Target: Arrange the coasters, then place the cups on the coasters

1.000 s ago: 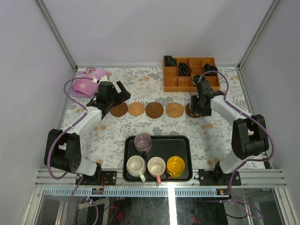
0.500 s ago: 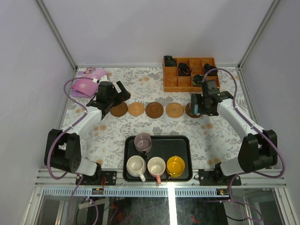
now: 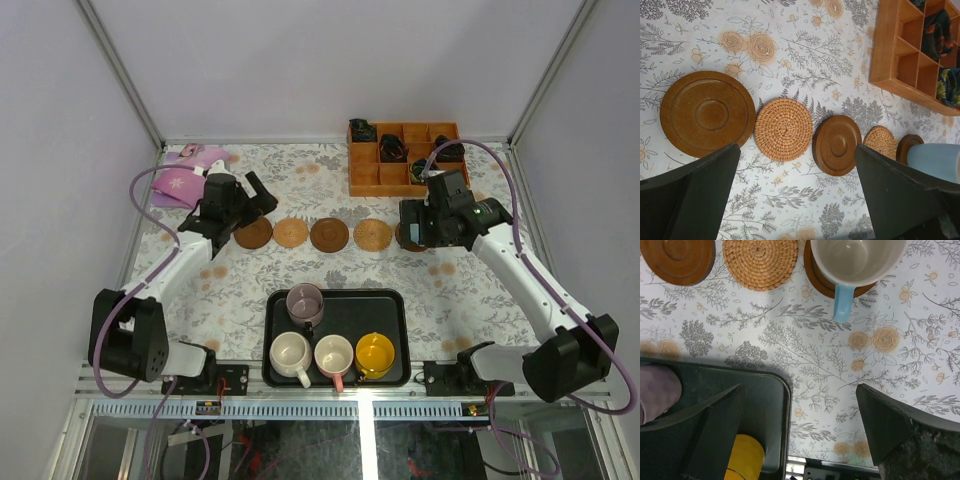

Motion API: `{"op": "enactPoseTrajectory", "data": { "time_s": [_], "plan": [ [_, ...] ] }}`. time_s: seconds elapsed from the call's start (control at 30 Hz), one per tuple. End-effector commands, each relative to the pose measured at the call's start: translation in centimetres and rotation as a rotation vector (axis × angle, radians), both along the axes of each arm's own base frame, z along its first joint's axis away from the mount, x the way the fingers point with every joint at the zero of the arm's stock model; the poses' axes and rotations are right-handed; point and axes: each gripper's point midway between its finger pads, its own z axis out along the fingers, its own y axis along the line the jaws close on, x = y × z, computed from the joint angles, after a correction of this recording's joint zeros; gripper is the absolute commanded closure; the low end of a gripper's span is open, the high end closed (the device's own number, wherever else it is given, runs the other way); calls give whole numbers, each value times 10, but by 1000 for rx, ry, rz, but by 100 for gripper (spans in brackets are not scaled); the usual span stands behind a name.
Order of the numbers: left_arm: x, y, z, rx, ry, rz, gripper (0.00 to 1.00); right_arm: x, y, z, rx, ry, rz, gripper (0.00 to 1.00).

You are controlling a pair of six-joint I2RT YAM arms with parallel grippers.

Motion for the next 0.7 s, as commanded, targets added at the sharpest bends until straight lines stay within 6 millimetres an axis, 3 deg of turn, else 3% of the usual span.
{"op": "enactPoseTrajectory", "data": {
  "time_s": [0.0, 0.23, 0.5, 0.67],
  "plan": [
    [-13, -1, 19, -35, -13, 2, 2, -20, 5, 6, 40, 2, 72, 1],
    [-16, 2, 40, -8, -57, -3, 1, -46, 14, 11, 122, 14, 73, 1],
    [-18, -16, 28, 3, -17, -140, 1, -113, 35, 1, 121, 93, 32, 0],
    [-22, -16, 26, -36, -63, -116, 0, -146, 45, -13, 108, 173, 79, 0]
  ]
}}
